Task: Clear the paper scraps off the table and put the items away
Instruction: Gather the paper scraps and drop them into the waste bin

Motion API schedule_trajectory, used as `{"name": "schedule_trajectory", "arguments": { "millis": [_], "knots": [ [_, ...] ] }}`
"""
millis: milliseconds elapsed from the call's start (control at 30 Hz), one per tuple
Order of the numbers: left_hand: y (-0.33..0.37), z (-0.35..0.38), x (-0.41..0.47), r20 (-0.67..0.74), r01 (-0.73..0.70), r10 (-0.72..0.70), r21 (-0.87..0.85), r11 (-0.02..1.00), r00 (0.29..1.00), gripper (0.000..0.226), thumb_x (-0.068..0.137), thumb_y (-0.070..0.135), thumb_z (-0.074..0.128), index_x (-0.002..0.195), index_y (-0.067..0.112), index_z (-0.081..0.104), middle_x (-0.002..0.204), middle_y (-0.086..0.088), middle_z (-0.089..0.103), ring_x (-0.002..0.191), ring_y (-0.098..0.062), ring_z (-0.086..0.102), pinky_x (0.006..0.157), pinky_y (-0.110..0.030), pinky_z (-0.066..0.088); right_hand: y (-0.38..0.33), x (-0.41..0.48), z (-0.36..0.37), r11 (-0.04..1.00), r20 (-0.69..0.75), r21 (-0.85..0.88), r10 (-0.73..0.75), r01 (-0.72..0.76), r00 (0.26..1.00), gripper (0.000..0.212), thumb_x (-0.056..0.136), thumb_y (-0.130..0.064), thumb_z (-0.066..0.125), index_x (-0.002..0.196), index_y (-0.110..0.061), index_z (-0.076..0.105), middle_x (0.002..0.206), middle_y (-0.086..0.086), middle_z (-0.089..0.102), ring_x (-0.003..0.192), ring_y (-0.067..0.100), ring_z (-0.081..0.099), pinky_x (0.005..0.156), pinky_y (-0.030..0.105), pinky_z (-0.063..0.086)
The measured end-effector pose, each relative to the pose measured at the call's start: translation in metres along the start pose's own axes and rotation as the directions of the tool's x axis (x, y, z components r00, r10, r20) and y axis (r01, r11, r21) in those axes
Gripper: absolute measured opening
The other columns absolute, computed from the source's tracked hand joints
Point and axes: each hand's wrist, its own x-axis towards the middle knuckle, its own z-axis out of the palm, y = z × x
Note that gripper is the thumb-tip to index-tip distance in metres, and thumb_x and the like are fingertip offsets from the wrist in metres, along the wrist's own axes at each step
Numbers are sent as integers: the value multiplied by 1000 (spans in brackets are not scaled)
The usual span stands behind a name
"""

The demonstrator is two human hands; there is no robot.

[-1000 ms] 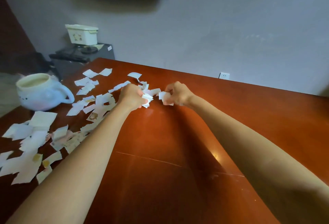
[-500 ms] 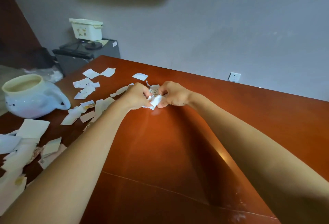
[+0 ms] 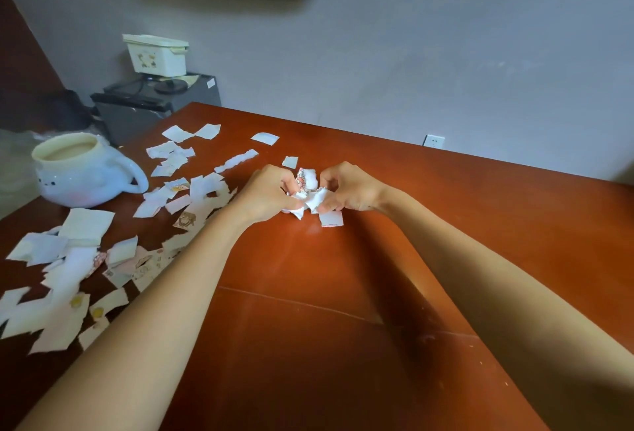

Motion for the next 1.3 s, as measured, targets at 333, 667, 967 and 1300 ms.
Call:
{"name": "schedule_trajectory", "arguments": {
  "millis": [333, 667, 967, 1300],
  "knots": [
    [31, 16, -53, -81, 29, -30, -16, 999, 996, 26, 82, 8, 68, 107, 9, 61, 126, -14, 60, 109, -25, 61, 61, -15, 43, 18, -89, -11, 978, -47, 199, 72, -61, 996, 26, 77, 5, 67, 82, -12, 48, 81, 12, 57, 64, 21, 54, 49, 18, 44],
    [40, 35, -101, 3, 91, -91, -6, 996, 996, 50, 80, 5, 69, 123, 19, 48, 133, -9, 54, 106, -20, 57, 60, -16, 45, 8, -137, 2, 971, 33, 168, 167, -170, 985, 71, 80, 4, 67, 140, -7, 30, 91, 10, 62, 67, 16, 61, 67, 25, 55],
    [34, 33, -98, -18, 124, -123, 127, 984, 992, 39, 86, 5, 61, 125, 8, 55, 135, -13, 54, 114, -26, 58, 57, -13, 43, -1, -103, 6, 968, 60, -27, 251, -250, 966, 65, 81, -8, 69, 139, -10, 38, 100, 9, 57, 60, 10, 58, 62, 20, 51],
    [48, 43, -73, -4, 137, -139, 196, 971, 990, 39, 82, 12, 69, 118, 6, 53, 121, -15, 58, 93, -22, 62, 59, -15, 44, 3, -86, 10, 959, -21, -184, 217, -217, 976, 49, 79, -18, 73, 121, -1, 56, 98, 8, 55, 87, 22, 52, 54, 18, 41]
  ]
}}
